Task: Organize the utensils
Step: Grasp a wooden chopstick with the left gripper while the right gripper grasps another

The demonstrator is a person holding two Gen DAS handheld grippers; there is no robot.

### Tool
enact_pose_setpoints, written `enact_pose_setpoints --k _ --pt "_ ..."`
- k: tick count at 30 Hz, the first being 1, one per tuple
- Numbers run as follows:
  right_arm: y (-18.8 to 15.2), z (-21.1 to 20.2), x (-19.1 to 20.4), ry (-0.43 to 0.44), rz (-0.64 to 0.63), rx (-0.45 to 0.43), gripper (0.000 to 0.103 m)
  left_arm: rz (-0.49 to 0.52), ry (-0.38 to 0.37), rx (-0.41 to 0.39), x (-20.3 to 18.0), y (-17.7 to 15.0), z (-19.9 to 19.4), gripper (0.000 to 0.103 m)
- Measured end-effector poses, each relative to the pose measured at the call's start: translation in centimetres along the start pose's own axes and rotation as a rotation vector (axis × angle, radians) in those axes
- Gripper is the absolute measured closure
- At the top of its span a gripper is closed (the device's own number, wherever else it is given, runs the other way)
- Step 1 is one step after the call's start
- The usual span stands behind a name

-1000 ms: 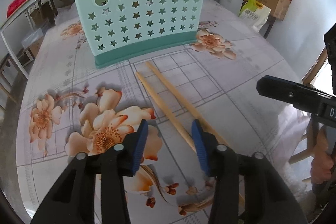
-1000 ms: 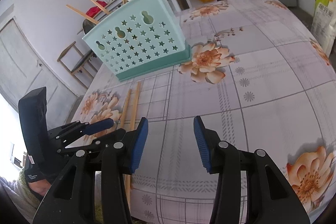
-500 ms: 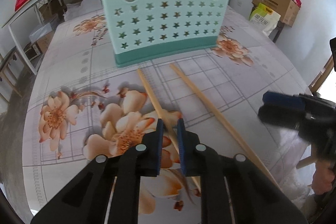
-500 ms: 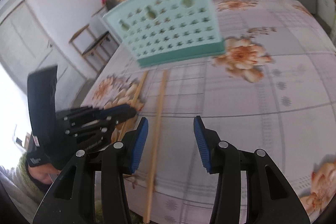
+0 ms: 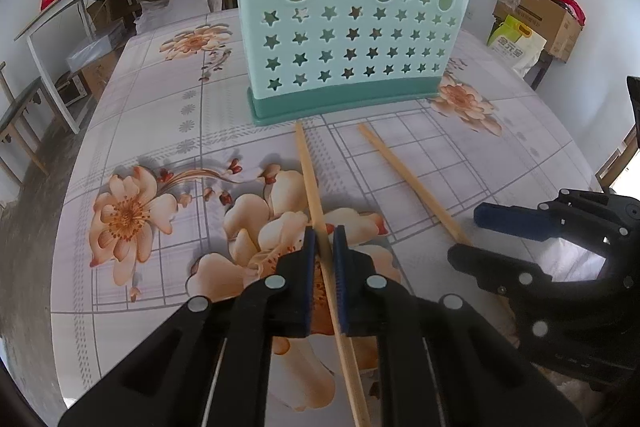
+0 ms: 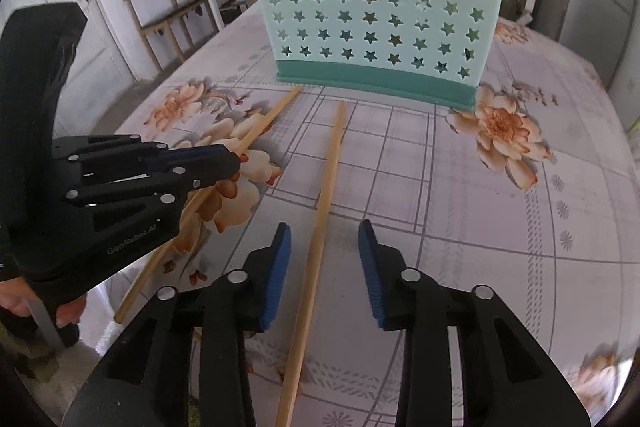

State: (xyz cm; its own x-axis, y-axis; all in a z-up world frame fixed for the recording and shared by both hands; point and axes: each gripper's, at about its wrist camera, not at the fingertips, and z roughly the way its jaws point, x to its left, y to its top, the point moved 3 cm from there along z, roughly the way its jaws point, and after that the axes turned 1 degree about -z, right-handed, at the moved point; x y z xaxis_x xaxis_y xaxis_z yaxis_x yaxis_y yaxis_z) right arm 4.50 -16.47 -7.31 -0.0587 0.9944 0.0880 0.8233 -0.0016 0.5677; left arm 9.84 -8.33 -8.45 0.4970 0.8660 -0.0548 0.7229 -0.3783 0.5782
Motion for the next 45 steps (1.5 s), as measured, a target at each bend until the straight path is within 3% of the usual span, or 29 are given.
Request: enact_pose_setpoints --k 9,13,29,32,37,45 --pt "0.3 0.4 -0.3 -0.041 0.01 -0.001 0.092 -0.002 -0.002 -0.002 0.1 0.0 0.0 0.095" --pt "0.3 0.3 -1.1 -0.019 0.052 -0.004 0.098 -0.002 -0.002 -0.002 0.0 0.0 0.0 0.095" --pt "-2.1 -2.2 -4.8 -0.016 0.162 0.035 0.098 -0.005 -0.006 -0.002 0.1 0.1 0.1 0.095" --pt "-2.2 -2.6 -5.4 0.006 0.187 0.041 0.096 -0.005 -0.008 -0.002 0.0 0.1 0.1 0.095" --pt "-1.3 -2.6 -5.5 0.009 0.195 0.023 0.075 -0.007 -0.011 -0.001 -0.1 0.2 0.1 0.095" --pt "0.8 -0.7 -5.0 -0.043 0.137 0.014 0.07 -0.014 -0.011 -0.002 0.0 0.3 0.2 0.095"
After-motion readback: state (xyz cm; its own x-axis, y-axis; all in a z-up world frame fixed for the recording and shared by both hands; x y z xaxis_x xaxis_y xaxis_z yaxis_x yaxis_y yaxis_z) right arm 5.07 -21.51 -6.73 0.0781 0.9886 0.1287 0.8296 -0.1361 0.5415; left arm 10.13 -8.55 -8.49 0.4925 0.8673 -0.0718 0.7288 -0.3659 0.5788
